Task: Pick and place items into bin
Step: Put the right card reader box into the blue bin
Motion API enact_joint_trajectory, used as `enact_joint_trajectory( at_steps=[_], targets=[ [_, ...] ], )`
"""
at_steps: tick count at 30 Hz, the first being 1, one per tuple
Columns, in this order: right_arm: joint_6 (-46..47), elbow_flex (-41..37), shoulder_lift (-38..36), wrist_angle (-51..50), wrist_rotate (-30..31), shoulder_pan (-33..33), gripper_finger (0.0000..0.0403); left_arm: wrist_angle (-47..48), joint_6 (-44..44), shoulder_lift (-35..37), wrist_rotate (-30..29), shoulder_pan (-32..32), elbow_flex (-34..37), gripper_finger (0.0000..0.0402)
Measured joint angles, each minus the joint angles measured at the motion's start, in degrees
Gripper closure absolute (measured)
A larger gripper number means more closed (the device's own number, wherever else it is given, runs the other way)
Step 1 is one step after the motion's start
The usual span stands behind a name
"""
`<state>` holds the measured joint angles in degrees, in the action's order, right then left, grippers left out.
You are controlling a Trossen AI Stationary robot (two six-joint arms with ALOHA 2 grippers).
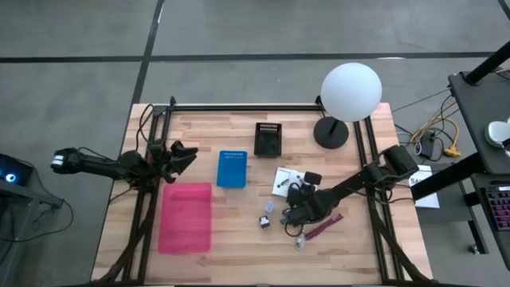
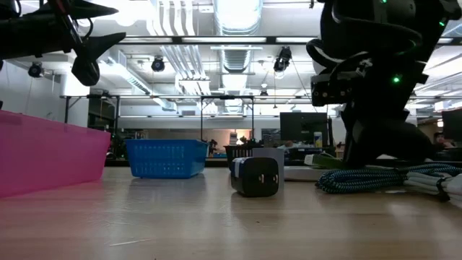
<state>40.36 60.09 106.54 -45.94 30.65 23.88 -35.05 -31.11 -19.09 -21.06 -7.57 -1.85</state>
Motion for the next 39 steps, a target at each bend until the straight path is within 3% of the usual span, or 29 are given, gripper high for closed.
enact_joint_trajectory(
  at_steps=[19, 29, 39],
  targets=[
    [1.92, 8.78, -0.09, -7.08, -3.34, 0.11, 0.0339, 0.0, 0.0, 0.0, 0.0, 0.0, 0.0, 0.0219],
    [5.11, 11.29, -0.21, -9.58, -2.71, 0.13, 0.0381, 0.0, 0.0, 0.0, 0.0, 0.01, 0.0, 0.0219],
    [5.15, 14.07, -0.28, -10.0, -2.64, 0.13, 0.0385, 0.0, 0.0, 0.0, 0.01, 0.0, 0.0, 0.0219]
  ],
)
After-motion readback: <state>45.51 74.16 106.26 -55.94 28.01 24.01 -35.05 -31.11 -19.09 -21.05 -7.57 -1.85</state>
